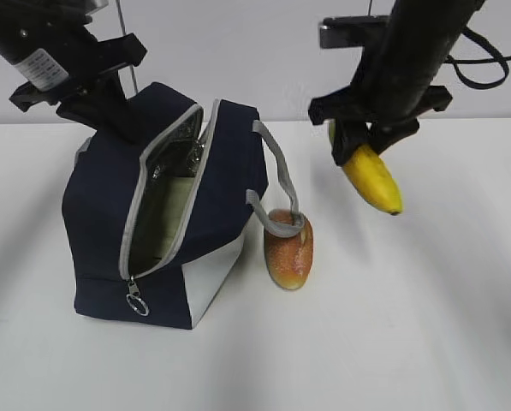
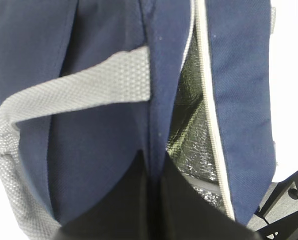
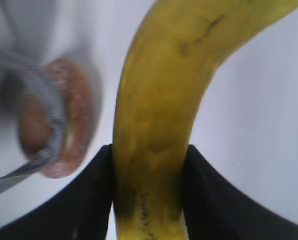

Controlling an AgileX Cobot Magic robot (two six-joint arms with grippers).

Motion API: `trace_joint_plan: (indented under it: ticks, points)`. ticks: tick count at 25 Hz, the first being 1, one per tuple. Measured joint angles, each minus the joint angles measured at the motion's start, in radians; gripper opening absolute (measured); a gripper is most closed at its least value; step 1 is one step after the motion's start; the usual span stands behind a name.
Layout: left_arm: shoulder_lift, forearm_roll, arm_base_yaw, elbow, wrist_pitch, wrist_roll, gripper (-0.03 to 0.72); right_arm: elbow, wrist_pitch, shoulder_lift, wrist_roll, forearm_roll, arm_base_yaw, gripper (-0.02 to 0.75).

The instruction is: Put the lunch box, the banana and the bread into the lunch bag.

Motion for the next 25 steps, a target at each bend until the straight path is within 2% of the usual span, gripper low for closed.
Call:
trace_joint_plan:
  ticks: [6,10,13,17,25]
  points:
    - [0.000,0.001,0.000,0.000,-0.008,0.000,-0.003,-0.019,0.017,-0.039,-0.174,0.492,0.009,0.291]
    - [0.000,0.001,0.000,0.000,-0.011,0.000,-0.003,-0.019,0.026,-0.037,-0.267,0.743,0.024,0.291]
    - [0.000,0.001,0.000,0.000,-0.011,0.000,-0.003,-0.019,0.026,-0.020,-0.311,0.884,0.036,0.291]
    - [0.000,0.001,0.000,0.000,-0.011,0.000,-0.003,-0.019,0.024,0.038,-0.346,0.992,0.053,0.291]
    - [0.000,0.001,0.000,0.000,-0.012,0.000,-0.003,-0.019,-0.051,0.146,-0.355,1.015,0.063,0.291]
